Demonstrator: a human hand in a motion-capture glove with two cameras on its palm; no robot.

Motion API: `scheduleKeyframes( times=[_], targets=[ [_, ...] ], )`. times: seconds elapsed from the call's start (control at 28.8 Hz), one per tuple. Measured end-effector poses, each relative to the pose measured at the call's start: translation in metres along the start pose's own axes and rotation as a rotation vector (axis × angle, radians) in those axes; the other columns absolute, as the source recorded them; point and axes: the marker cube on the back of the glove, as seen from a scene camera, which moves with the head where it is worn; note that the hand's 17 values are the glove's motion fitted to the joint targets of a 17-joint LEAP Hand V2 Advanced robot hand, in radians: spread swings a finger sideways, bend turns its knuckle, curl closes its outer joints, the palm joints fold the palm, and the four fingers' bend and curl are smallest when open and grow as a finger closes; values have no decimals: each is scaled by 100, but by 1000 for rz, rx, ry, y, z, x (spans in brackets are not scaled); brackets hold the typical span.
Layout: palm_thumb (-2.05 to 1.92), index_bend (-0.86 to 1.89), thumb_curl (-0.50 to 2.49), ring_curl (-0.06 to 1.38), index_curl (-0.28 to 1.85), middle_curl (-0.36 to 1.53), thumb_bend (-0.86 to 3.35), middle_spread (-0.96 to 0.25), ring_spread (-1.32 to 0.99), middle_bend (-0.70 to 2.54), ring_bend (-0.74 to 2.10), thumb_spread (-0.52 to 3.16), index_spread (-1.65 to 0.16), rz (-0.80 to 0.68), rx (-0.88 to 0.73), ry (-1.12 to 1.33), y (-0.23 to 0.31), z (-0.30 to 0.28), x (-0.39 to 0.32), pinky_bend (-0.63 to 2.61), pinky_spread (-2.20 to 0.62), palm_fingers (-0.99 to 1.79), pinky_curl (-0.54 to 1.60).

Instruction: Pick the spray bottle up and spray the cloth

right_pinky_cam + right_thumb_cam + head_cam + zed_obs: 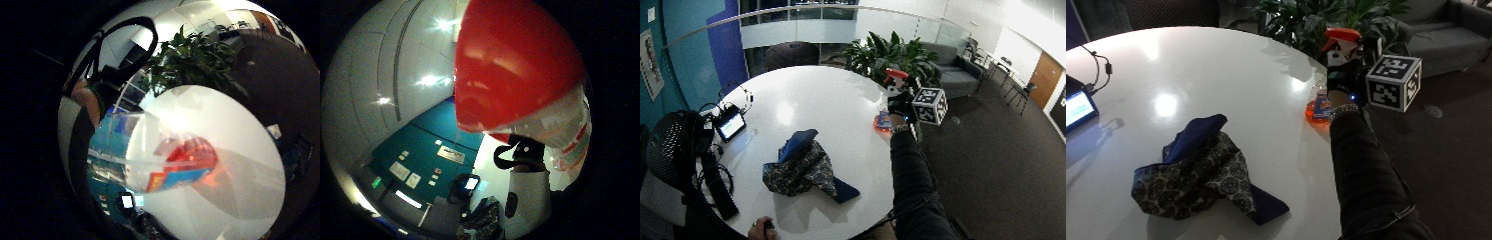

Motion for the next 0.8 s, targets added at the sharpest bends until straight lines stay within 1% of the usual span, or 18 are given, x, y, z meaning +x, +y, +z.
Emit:
scheduleKeyframes(
  times=[0.07,0.14,0.24,0.42,0.59,0.7,0.8],
  targets=[
    [90,25,43,38,37,45,1,-17,-13,42,45,102,-27,-28,63,-30,-5,1,1,12,7,119,26],
    [90,22,45,40,38,45,-1,-18,-15,41,51,96,-26,-82,123,-43,-9,2,3,24,-2,134,29],
    [86,19,46,42,39,47,-4,-19,-16,45,54,91,-26,-153,170,-55,-13,4,2,40,-14,147,34],
    [87,23,50,45,42,50,-2,-19,-17,49,61,85,-26,-205,195,-49,-15,11,-10,47,-21,148,38],
    [88,26,54,48,45,52,-2,-19,-17,53,68,77,-25,-246,169,-10,-17,12,-15,52,-25,147,41],
    [89,28,56,49,47,53,-2,-19,-18,55,70,73,-25,-319,152,49,-22,1,-24,53,-26,145,42],
    [89,30,58,50,49,54,-2,-19,-18,57,72,70,-25,-438,136,116,-26,-10,-46,54,-27,144,43]
  ],
)
